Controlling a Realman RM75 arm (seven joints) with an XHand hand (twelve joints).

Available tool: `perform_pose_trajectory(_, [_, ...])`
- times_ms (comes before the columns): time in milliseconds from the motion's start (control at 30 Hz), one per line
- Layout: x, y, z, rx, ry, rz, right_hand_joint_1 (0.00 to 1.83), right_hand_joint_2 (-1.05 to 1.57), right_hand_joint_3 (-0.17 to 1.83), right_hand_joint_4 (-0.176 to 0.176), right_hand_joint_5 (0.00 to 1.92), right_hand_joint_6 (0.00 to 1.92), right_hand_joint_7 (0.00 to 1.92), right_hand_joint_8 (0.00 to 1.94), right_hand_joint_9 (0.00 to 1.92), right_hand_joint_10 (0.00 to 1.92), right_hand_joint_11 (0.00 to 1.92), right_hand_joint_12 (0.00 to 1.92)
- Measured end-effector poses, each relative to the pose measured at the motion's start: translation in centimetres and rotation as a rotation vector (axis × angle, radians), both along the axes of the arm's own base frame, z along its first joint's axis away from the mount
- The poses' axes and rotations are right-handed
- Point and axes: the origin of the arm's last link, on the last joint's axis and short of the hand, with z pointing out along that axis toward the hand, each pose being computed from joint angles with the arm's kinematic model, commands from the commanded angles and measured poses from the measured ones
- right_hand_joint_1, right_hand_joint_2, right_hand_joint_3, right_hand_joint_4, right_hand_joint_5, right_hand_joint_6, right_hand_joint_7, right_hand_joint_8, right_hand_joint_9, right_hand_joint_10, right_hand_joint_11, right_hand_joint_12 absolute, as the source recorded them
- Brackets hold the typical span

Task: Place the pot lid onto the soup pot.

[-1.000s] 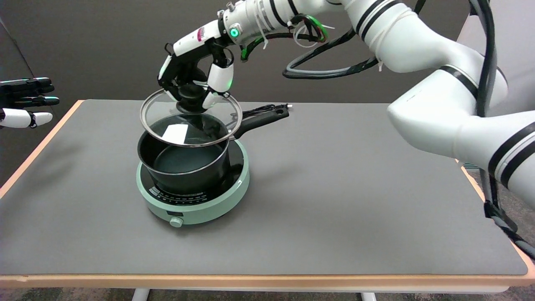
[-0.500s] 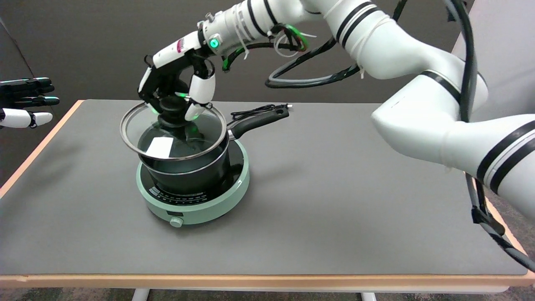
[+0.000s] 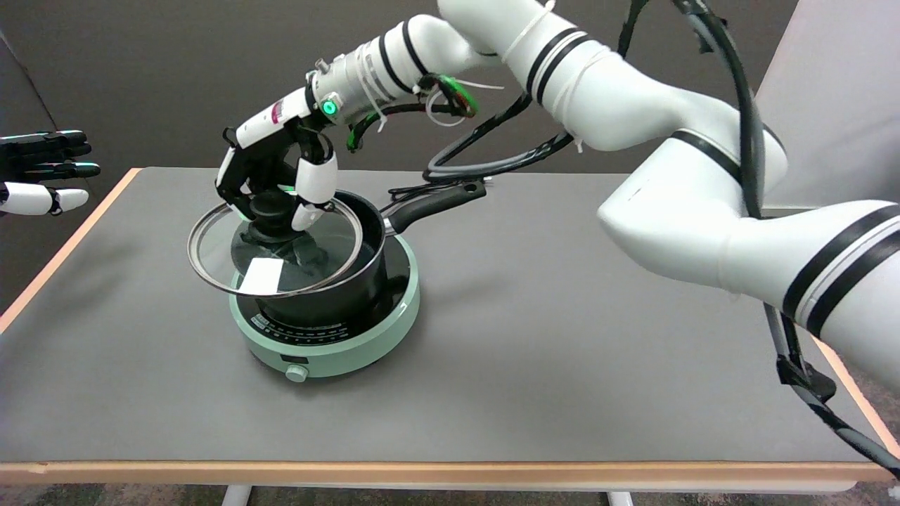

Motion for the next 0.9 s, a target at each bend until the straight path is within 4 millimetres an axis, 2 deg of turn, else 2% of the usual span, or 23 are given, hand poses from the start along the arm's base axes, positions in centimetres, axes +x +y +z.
perform_pose_trajectory(367, [-1.5,-1.1,-0.7,-0.071,0.039,0.038,1.34,0.92,0.56,0.176,0.52,1.35,0.82,1.40,0.73,1.92,0.47,1.87])
perform_pose_trajectory(900, [-2.6,-2.0,0.1,-0.126,0.097,0.057,1.34,0.93,0.55,0.176,0.50,1.36,0.82,1.41,0.73,1.92,0.43,1.89])
